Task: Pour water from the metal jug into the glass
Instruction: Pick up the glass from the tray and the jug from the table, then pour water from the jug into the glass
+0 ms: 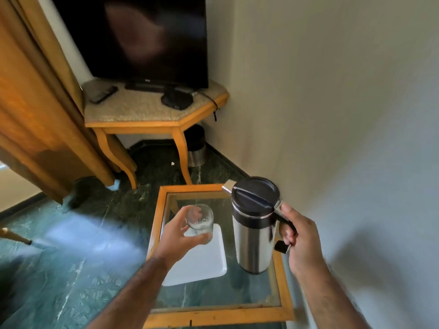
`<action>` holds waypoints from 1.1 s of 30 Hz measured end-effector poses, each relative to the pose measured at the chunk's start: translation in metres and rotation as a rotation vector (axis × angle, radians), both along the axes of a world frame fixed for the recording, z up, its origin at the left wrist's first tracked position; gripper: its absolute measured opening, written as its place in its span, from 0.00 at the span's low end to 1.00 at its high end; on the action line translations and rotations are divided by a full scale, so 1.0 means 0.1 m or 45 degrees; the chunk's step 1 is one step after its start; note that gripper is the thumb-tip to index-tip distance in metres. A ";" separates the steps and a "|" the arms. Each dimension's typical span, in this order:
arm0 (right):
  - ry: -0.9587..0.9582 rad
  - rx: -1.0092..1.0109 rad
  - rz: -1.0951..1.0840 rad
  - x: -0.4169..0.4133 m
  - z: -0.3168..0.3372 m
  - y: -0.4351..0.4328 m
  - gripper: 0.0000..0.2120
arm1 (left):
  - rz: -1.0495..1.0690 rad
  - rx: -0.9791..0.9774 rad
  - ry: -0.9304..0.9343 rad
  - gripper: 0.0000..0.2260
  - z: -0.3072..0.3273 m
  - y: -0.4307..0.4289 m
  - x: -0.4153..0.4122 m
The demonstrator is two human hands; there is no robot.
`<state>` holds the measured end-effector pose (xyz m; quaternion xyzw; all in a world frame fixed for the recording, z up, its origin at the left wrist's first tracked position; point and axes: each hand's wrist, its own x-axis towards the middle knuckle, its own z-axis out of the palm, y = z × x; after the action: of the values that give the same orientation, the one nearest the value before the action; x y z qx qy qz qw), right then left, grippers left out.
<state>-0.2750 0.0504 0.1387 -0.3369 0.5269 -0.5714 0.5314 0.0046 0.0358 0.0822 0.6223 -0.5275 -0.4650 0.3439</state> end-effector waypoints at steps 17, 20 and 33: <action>0.386 -0.385 0.209 0.04 2.90 -0.01 0.25 | -0.048 -0.275 0.119 0.29 2.61 0.49 0.03; 0.515 -0.438 0.220 0.09 3.22 0.01 0.26 | -0.071 -0.304 0.146 0.28 2.89 0.56 0.06; 1.090 -0.584 0.040 0.22 3.94 0.14 0.25 | -0.119 -0.364 0.109 0.27 3.35 0.89 0.04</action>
<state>-0.2531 0.0646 0.5325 -0.6581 0.5536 -0.4747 0.1875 0.0090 0.1245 0.4173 0.5213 -0.6014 -0.4268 0.4294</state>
